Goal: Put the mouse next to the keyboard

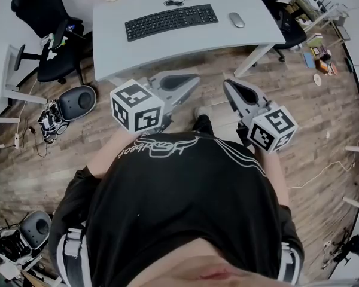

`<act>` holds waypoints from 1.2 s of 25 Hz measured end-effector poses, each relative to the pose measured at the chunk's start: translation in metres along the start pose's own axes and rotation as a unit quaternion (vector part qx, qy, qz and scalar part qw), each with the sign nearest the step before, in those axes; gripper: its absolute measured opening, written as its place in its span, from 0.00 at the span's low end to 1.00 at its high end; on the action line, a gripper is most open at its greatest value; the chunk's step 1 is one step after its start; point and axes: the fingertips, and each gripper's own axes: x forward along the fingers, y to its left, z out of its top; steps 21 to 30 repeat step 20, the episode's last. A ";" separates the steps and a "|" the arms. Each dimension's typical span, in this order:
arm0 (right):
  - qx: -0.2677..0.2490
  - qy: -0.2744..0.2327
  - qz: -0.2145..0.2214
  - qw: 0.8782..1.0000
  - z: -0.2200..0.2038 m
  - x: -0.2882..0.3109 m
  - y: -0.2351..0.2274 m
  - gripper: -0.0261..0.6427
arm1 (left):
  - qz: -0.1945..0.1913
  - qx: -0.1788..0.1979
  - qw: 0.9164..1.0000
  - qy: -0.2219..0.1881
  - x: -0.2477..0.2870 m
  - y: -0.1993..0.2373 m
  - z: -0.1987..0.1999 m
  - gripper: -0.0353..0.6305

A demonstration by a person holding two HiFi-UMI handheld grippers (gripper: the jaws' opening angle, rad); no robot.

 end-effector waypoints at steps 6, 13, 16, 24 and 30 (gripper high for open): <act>0.006 0.001 0.000 1.000 0.000 0.000 0.000 0.05 | 0.000 -0.005 1.000 -0.003 0.000 0.002 -0.001 0.06; 0.007 -0.002 0.000 1.000 0.002 0.001 -0.003 0.05 | 0.001 -0.005 1.000 -0.006 0.001 0.002 -0.002 0.06; 0.007 -0.001 0.001 1.000 0.002 0.002 -0.003 0.05 | 0.002 -0.004 1.000 -0.007 0.001 0.003 -0.001 0.06; 0.008 0.000 0.005 1.000 0.004 0.005 -0.003 0.05 | 0.003 -0.004 1.000 -0.007 0.002 0.005 0.001 0.06; 0.008 0.000 0.005 1.000 0.004 0.005 -0.003 0.05 | 0.003 -0.004 1.000 -0.007 0.002 0.005 0.001 0.06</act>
